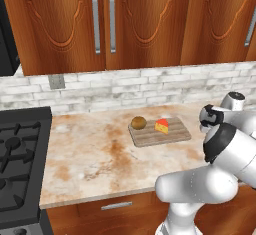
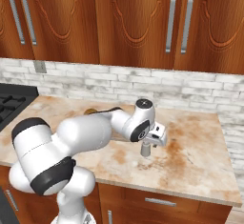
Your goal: Retrieve the reheated potato from the microwave, then place the potato, cheese, and condiment on the cutting board.
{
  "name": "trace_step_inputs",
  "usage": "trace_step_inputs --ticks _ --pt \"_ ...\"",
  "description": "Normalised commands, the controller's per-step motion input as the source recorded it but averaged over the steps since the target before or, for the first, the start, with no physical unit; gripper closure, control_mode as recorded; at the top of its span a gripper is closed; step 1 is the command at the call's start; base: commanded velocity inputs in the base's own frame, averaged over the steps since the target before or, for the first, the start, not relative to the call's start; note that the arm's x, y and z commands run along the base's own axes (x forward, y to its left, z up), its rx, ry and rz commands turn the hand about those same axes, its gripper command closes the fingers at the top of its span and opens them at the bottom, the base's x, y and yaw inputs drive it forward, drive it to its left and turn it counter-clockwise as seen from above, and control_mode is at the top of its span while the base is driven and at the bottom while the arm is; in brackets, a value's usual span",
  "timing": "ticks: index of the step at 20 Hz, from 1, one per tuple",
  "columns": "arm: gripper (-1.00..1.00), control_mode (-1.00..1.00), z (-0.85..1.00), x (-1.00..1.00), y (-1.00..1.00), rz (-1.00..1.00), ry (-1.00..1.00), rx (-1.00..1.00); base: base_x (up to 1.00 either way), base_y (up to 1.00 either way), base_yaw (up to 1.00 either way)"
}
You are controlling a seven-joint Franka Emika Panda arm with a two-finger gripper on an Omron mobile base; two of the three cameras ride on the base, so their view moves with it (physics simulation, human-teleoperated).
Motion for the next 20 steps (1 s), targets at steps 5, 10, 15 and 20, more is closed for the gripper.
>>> trace_step_inputs --ticks 5,10,15,20 --pt "-1.0 -1.0 -0.14 0.13 0.0 0.0 0.0 0.0 0.0 0.0 0.0" --pt "-1.0 -1.0 -0.08 0.15 0.0 0.0 0.01 0.0 0.0 0.0 0.0" --pt "-1.0 -1.0 -0.03 -0.03 -0.07 -0.01 0.0 0.0 0.0 0.0 0.0" --pt "-1.0 -1.0 -0.08 0.0 -0.03 -0.01 0.0 0.0 0.0 0.0 0.0"
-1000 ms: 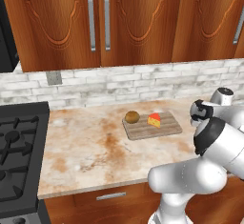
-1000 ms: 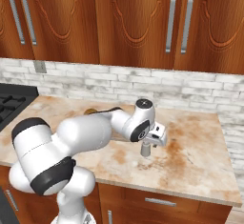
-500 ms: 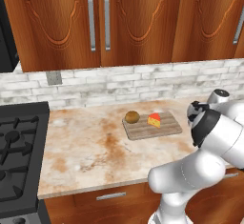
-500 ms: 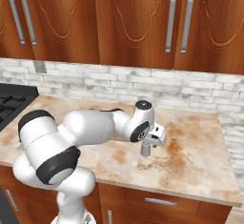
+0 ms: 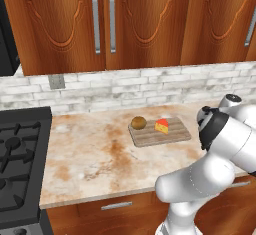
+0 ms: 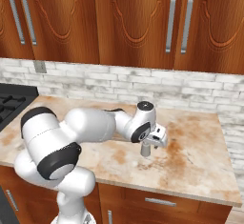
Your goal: Retrieve the reheated potato from the microwave, then place the potato, cheese, and condiment on the cutting board.
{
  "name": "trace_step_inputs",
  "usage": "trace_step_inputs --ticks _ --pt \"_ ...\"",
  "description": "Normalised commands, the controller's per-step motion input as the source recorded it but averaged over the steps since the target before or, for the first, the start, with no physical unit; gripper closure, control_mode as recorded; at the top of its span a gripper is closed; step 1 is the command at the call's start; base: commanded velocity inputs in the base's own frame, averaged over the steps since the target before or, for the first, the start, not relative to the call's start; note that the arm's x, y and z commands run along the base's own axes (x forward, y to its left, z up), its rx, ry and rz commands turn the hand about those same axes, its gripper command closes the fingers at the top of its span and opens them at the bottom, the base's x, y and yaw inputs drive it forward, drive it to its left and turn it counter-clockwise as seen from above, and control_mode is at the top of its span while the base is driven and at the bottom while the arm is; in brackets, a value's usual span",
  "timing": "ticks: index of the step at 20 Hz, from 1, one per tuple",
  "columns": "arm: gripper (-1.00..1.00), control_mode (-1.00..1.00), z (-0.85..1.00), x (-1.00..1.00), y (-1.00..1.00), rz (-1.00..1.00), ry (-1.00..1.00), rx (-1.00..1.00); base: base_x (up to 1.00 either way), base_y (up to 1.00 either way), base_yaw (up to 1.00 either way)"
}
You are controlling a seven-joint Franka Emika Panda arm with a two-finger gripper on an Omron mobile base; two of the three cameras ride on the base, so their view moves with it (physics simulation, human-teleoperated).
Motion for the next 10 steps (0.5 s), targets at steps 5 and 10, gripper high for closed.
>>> trace_step_inputs --ticks 5,10 --pt "1.0 -1.0 -0.11 0.0 0.0 0.0 0.03 0.0 0.0 0.0 0.0" --pt "1.0 -1.0 -0.03 0.0 0.0 0.0 0.0 0.01 0.0 0.0 0.0"
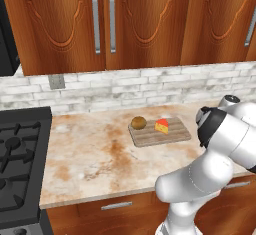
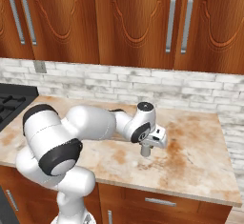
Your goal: Retrieve the reheated potato from the microwave, then place the potato, cheese, and condiment on the cutting board.
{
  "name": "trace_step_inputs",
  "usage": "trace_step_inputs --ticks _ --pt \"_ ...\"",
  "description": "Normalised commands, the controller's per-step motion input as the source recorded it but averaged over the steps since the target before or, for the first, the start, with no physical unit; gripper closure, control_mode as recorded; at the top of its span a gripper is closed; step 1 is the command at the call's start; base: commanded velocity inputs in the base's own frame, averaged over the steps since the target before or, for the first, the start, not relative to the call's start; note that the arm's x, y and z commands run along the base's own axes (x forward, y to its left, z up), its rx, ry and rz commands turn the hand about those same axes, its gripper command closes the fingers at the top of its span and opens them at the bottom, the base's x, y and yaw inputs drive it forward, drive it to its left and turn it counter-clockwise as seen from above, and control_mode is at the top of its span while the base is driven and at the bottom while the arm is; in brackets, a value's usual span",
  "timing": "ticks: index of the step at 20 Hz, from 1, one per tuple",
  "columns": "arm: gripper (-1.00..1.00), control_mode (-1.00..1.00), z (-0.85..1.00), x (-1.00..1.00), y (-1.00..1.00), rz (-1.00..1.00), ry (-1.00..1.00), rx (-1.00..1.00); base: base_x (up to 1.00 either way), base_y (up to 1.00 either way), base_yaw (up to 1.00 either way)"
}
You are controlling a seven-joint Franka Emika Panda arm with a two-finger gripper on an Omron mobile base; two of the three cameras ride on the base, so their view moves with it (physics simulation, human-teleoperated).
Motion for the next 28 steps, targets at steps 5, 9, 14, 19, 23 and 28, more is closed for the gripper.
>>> trace_step_inputs --ticks 5,9,14,19,23,28 --pt "1.0 -1.0 0.15 -0.03 0.15 0.0 -0.05 0.05 0.0 0.0 0.0" --pt "1.0 -1.0 0.25 0.1 0.37 0.0 -0.07 0.0 0.0 0.0 0.0" --pt "1.0 -1.0 0.1 0.26 0.47 0.0 0.0 0.0 0.0 0.0 0.0" --pt "1.0 -1.0 0.07 0.33 0.38 0.0 0.0 0.0 0.0 0.0 0.0" --pt "1.0 -1.0 0.03 0.45 0.25 0.0 0.0 0.0 0.0 0.0 0.0" --pt "1.0 -1.0 0.0 0.47 0.25 0.02 0.0 0.0 0.0 0.0 0.0"
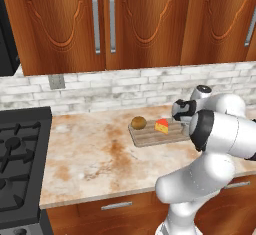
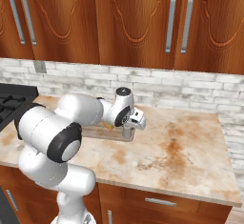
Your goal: Retrieve the reheated potato from the microwave, then place the potato, cheese, and condiment on the cutting board.
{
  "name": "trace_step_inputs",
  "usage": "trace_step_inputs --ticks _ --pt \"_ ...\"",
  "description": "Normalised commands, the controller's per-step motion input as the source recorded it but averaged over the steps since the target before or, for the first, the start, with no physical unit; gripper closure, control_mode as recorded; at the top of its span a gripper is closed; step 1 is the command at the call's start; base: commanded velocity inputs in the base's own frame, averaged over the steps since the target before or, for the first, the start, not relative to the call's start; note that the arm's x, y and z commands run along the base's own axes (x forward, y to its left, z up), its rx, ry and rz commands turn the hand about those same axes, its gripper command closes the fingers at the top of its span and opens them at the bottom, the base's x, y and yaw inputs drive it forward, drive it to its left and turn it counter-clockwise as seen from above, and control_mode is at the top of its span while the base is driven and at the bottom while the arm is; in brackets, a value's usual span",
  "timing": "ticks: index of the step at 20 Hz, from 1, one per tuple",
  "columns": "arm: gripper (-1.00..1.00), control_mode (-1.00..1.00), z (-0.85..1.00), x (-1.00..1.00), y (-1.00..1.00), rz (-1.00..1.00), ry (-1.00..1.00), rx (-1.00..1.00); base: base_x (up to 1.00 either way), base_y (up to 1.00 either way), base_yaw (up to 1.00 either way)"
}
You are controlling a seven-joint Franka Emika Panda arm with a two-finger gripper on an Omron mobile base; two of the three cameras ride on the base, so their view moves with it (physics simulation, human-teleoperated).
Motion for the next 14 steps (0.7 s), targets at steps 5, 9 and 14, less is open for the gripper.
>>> trace_step_inputs --ticks 5,9,14 --pt "1.0 -1.0 -0.1 0.34 0.2 0.02 0.02 0.0 0.0 0.0 0.0" --pt "1.0 -1.0 -0.25 0.15 0.16 0.03 0.03 0.0 0.0 0.0 0.0" --pt "1.0 -1.0 -0.18 0.19 0.13 0.02 0.0 0.01 0.0 0.0 0.0"
